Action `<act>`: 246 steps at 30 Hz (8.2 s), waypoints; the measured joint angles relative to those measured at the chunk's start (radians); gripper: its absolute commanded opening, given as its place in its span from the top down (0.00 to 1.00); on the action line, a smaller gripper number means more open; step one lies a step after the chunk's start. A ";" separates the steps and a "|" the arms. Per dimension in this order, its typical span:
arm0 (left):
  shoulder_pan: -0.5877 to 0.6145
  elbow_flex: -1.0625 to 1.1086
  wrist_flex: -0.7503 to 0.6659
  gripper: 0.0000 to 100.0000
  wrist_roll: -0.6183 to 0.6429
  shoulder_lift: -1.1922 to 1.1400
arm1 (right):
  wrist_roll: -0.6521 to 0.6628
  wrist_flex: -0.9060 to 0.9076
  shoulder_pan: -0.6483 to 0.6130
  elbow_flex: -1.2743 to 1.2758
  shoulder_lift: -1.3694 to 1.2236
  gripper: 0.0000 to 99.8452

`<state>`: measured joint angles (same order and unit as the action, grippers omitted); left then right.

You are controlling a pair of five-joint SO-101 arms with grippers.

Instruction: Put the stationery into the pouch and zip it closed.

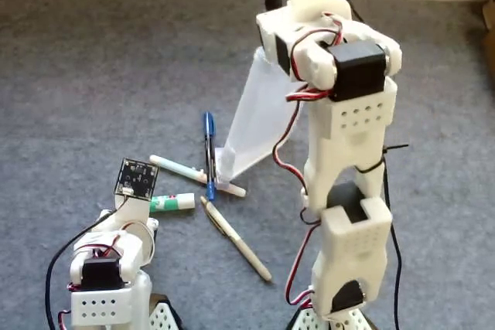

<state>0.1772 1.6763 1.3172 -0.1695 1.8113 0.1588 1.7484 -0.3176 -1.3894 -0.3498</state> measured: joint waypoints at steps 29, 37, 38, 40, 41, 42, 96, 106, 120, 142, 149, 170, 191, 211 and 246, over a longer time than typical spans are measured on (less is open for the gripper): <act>0.000 0.000 -0.275 0.99 0.000 0.000 | -0.002 -0.566 0.015 0.559 0.278 0.99; 0.000 0.000 -0.281 0.99 0.000 0.000 | -0.002 -1.020 0.081 0.562 0.123 0.99; 0.000 0.000 -0.281 0.97 0.000 0.000 | -0.002 -1.063 0.084 0.562 0.121 0.99; 0.000 0.000 -0.288 0.91 0.000 0.000 | -0.002 -1.126 0.084 0.562 0.121 0.99; 0.000 0.000 -0.295 0.88 0.000 0.000 | -0.002 -1.152 0.081 0.562 0.121 0.99; 0.000 0.000 -0.298 0.86 0.000 0.000 | -0.002 -1.177 0.080 0.565 0.121 0.99; 0.044 0.000 -0.301 0.85 0.000 0.000 | -0.002 -1.068 0.216 0.348 -0.166 1.00; 0.044 0.000 -0.301 0.85 0.000 0.000 | -0.005 -0.761 0.110 0.278 -0.176 1.00; 0.044 -0.044 -0.161 0.85 0.000 0.000 | -0.164 -0.009 0.044 -0.184 -0.155 1.00; 0.046 -0.284 -0.160 0.75 0.175 0.005 | -0.302 -0.002 0.011 0.535 0.440 1.00; -0.080 -0.373 -0.101 0.74 0.184 0.006 | -0.310 -0.005 -0.074 1.025 0.735 1.00; -0.588 -0.657 -0.018 0.75 0.448 0.011 | -0.374 -0.522 -0.107 1.950 1.462 1.00; -0.746 -0.514 -0.172 0.76 0.453 0.011 | -0.439 -0.687 -0.213 2.300 1.792 1.00; -0.743 -0.430 -0.190 0.80 0.453 0.011 | -0.439 -0.732 -0.230 2.311 1.794 1.00; -0.652 -0.313 -0.301 0.99 0.342 0.011 | -0.356 -0.655 -0.029 2.463 2.170 1.00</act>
<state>-0.4749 1.3633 1.0165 0.1726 1.8220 -0.1972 1.0932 -0.3468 1.0733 1.8197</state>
